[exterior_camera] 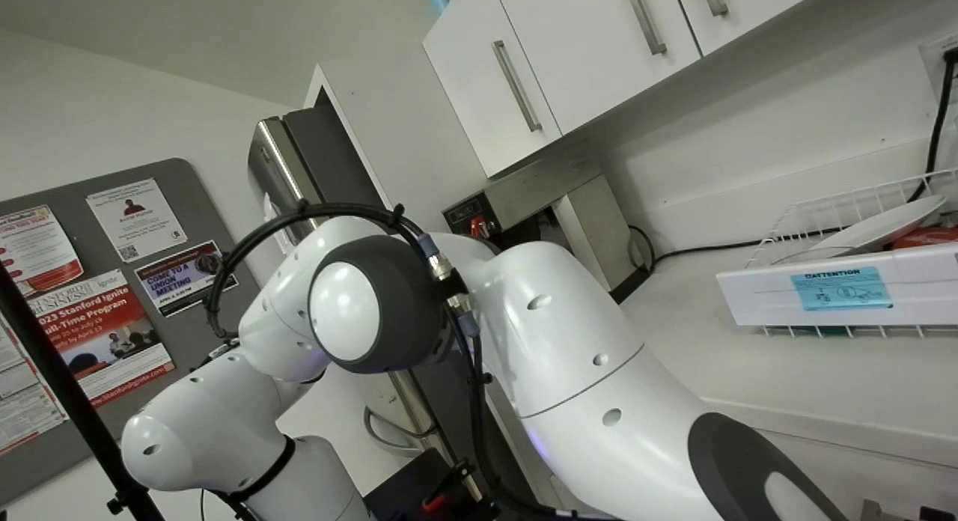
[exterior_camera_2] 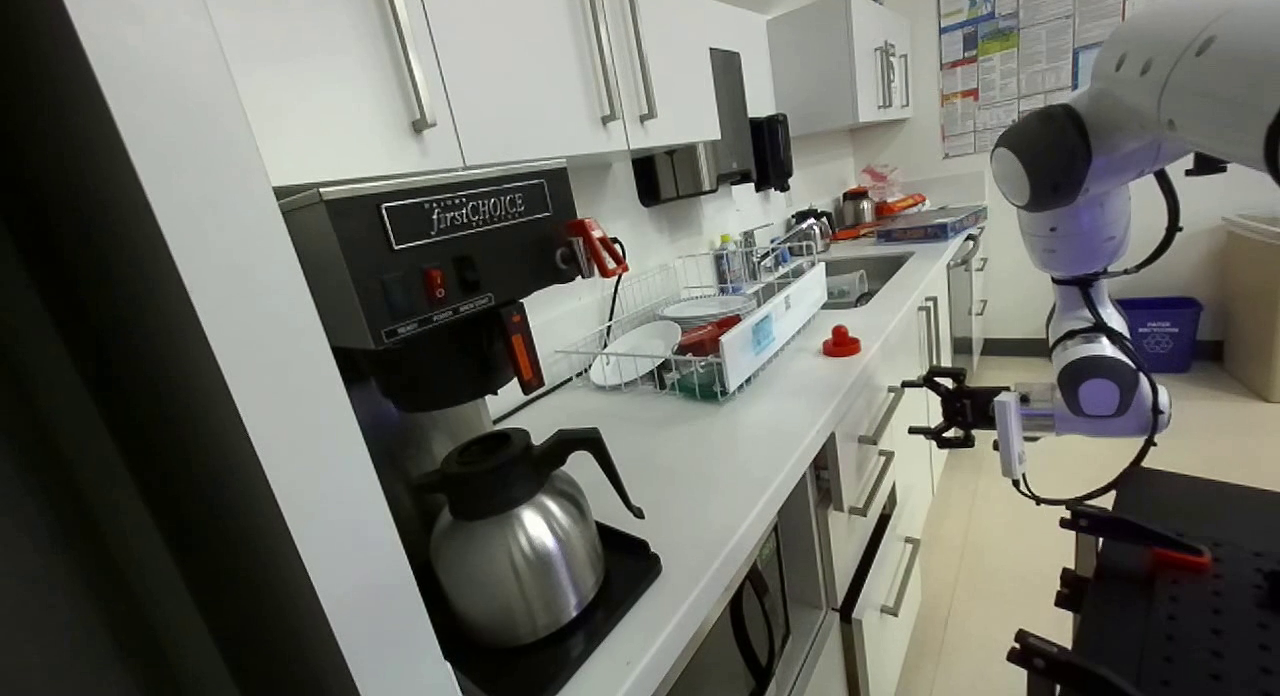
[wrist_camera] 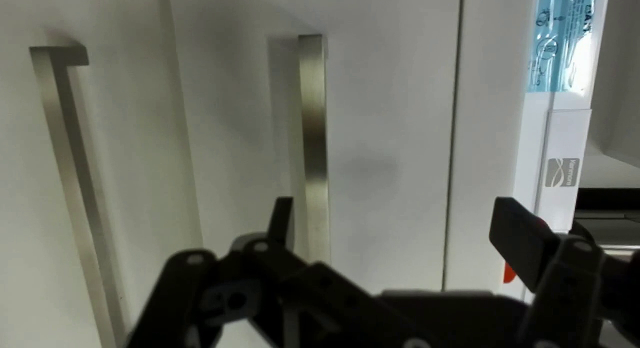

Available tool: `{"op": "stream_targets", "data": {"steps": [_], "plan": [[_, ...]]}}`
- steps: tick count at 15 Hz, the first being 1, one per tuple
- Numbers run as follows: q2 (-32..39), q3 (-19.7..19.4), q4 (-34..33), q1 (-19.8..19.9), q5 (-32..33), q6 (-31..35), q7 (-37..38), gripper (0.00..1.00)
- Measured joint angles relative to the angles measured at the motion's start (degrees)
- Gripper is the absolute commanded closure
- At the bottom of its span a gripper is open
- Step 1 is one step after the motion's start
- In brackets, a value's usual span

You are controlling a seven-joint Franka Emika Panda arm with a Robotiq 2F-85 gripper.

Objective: Close the top left drawer

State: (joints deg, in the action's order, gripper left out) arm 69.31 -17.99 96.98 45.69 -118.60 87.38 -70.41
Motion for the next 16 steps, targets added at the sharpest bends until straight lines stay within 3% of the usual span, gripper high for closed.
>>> {"op": "stream_targets", "data": {"steps": [8, 16], "plan": [[1.2, 0.4, -0.8, -0.6, -0.6, 0.1, 0.0, 0.0], [5.5, 2.7, -3.0, -1.8, -11.5, 0.1, -2.6, 0.0]]}}
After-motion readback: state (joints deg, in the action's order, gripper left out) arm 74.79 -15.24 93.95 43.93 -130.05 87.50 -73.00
